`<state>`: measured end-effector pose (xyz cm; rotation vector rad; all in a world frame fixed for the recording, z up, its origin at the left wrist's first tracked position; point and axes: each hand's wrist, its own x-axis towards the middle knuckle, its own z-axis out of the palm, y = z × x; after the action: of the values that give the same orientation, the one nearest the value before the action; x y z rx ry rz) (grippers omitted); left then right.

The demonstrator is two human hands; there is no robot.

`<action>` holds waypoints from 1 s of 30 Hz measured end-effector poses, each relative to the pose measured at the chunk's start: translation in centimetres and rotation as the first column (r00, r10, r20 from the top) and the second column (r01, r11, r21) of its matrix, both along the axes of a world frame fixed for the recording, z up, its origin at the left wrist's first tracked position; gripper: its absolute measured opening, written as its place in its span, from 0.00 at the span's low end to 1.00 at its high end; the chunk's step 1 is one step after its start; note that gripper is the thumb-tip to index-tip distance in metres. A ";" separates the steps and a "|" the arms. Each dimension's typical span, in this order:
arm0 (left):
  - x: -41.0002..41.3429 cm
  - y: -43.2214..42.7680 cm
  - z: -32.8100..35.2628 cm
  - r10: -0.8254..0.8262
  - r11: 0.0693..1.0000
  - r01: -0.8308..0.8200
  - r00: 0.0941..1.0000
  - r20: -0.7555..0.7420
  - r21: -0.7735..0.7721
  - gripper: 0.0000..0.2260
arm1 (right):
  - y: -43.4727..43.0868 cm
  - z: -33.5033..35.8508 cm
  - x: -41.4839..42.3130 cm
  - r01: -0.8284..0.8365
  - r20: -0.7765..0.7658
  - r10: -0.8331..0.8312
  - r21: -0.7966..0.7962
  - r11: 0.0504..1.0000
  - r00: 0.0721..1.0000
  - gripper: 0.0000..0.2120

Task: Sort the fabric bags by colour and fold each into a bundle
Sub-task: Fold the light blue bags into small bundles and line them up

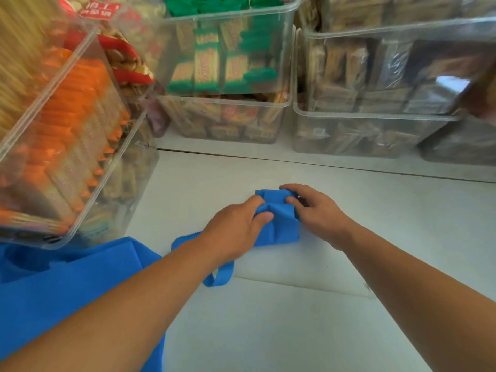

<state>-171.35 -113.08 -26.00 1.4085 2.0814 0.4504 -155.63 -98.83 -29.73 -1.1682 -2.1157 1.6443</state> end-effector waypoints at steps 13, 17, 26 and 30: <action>-1.3 3.2 -1.9 0.112 0.992 -0.127 0.930 -0.349 -0.021 0.21 | -1.3 -0.4 -0.4 0.011 0.047 -0.021 0.211 0.977 0.999 0.15; -1.8 0.7 -1.2 -0.151 0.975 0.213 0.856 -0.494 0.071 0.29 | -1.5 -1.1 -1.4 0.079 0.062 -0.100 0.270 0.959 0.993 0.11; 1.5 -1.4 -5.9 0.153 0.922 -0.135 0.988 -0.023 0.362 0.21 | -0.8 1.2 -1.6 -0.038 0.287 -0.033 0.240 0.970 0.957 0.14; 1.1 -2.0 -8.0 0.134 0.906 -0.033 0.968 -0.212 0.422 0.20 | -1.2 1.5 -1.2 -0.201 0.556 -0.055 0.389 0.899 0.830 0.23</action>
<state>-170.29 -115.05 -34.03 1.6847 2.3408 0.8408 -156.87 -99.98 -28.24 -1.5452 -2.7106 0.8084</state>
